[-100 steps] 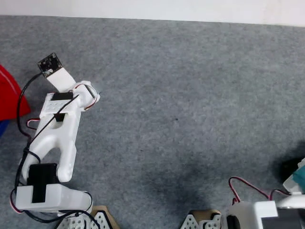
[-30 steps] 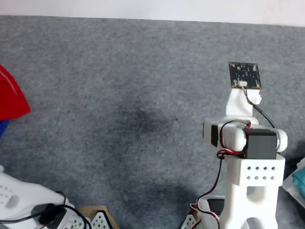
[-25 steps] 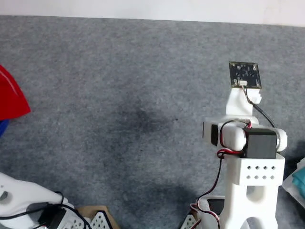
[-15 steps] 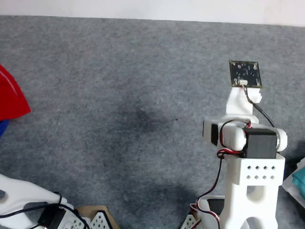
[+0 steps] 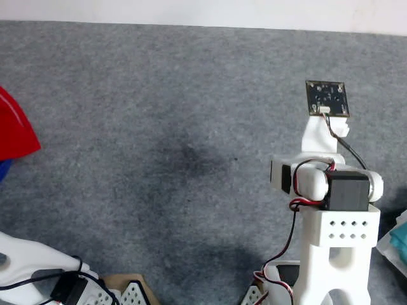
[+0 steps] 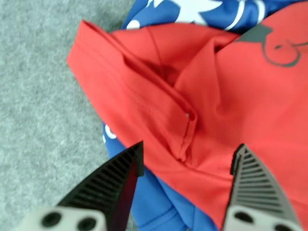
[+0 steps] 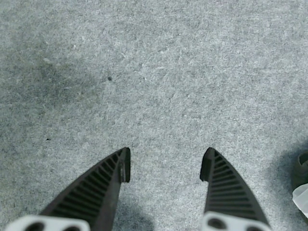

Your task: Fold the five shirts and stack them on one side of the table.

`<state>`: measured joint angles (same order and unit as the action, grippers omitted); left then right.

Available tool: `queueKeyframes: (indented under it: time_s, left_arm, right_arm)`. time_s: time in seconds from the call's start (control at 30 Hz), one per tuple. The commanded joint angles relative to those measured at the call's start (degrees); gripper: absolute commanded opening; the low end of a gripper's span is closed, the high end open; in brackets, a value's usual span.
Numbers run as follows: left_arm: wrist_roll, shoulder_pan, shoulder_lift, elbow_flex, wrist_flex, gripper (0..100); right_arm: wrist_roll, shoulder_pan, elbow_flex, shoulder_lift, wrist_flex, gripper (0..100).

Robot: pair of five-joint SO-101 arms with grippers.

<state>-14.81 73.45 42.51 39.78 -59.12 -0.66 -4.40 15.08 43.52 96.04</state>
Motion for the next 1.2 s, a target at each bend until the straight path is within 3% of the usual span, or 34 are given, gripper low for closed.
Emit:
queueKeyframes:
  time_s: [0.0, 0.47, 0.7, 0.77, 0.9, 1.17]
  left_arm:
    - [0.18, -1.36, 1.1, 3.21, 2.55, 30]
    - [0.18, -3.74, 17.54, 22.9, 2.81, 29]
    - [0.18, -5.49, 21.67, 27.12, 1.32, 0]
    - [0.18, -5.93, 21.67, 28.0, -1.67, 3]
    - [0.18, -6.99, 21.58, 33.89, -9.67, 1]
    - [0.18, -12.35, 21.32, 56.66, -34.81, 1]
  right_arm:
    - [-0.62, -0.22, -0.13, -0.13, -0.92, 23.8]
    - [-0.62, -0.22, -0.22, -0.13, -0.92, 23.8]
    - [-0.53, -1.98, -0.22, -0.13, -0.92, 23.8]
    - [-0.44, -2.33, -0.22, -0.13, -0.92, 23.8]
    - [-0.53, -2.33, -0.22, -0.13, -0.92, 23.8]
    - [-0.62, -2.33, -0.13, -0.13, -0.92, 23.8]
